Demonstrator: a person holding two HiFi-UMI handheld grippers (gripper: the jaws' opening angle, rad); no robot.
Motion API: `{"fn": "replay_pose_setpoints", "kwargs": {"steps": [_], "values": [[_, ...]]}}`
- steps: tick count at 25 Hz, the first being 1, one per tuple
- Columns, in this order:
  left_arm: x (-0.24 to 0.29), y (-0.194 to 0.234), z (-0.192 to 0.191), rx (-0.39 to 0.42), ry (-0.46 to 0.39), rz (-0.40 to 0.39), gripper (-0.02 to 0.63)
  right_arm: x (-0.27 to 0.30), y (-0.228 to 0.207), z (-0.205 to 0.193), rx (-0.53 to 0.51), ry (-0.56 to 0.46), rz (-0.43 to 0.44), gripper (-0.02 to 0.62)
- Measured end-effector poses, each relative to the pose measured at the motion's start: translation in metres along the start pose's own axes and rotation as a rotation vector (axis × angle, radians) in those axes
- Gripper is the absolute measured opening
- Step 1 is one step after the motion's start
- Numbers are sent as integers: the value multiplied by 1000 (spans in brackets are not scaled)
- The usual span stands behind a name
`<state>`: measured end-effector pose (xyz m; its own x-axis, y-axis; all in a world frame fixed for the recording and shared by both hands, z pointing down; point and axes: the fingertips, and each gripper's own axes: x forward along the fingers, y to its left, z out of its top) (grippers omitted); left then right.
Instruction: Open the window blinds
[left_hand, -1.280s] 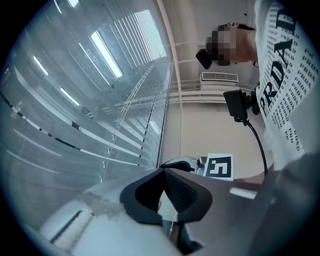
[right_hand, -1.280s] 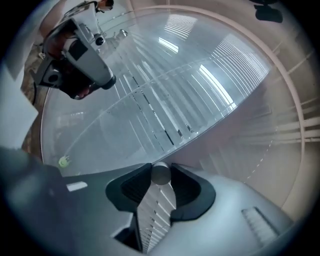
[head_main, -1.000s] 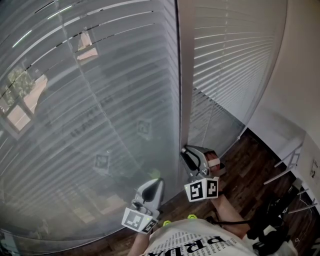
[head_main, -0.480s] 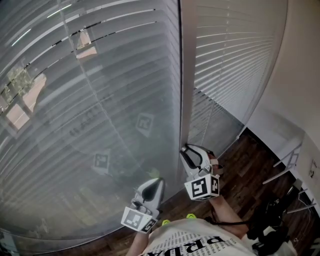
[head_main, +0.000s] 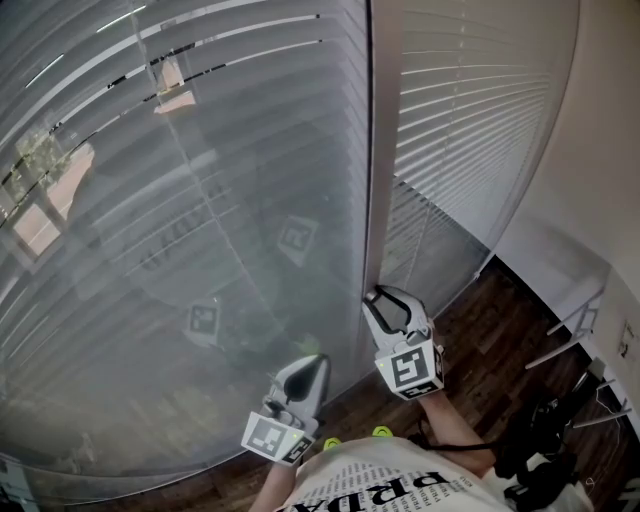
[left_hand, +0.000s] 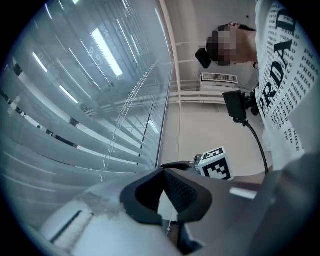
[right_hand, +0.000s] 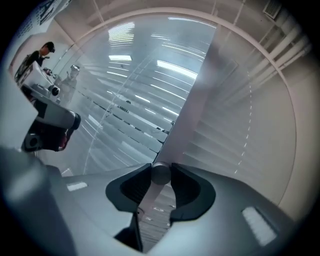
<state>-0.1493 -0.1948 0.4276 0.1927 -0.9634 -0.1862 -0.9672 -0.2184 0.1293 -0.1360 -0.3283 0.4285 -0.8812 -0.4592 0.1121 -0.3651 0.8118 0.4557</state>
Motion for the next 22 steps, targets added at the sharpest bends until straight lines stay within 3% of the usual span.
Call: {"fn": "replay_pose_setpoints", "kwargs": {"steps": [22], "values": [[1,-1,-2,-13,1,-6,-9,0,-10,-4,456,-91,36,126]]}}
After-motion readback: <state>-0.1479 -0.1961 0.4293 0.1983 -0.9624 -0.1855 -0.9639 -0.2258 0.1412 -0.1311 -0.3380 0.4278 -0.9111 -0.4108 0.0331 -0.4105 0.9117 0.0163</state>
